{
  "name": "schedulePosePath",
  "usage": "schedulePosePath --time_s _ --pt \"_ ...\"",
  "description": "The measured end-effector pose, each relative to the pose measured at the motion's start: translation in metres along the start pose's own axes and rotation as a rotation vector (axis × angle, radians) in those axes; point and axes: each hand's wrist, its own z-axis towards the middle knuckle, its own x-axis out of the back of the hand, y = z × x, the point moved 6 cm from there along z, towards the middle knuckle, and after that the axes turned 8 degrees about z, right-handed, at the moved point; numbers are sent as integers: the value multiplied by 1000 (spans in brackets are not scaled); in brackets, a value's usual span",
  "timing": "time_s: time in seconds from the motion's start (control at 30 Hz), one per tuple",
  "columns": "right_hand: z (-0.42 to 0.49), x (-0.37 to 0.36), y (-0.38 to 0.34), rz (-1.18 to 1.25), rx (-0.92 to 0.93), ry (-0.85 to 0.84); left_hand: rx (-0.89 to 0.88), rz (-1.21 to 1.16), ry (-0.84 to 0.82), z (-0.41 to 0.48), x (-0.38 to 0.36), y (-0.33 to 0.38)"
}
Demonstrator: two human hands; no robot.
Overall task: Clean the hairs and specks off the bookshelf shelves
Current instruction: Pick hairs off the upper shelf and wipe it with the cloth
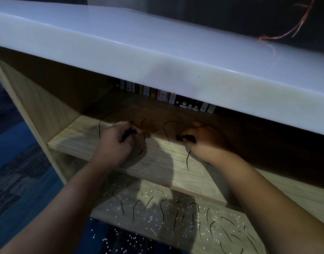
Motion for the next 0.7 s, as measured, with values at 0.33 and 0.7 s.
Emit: schedulePosePath --time_s 0.33,0.7 --pt "28 4 12 -24 -44 96 -9 3 3 -2 2 3" --pt "14 6 29 35 -110 94 2 -16 -8 -2 0 0"
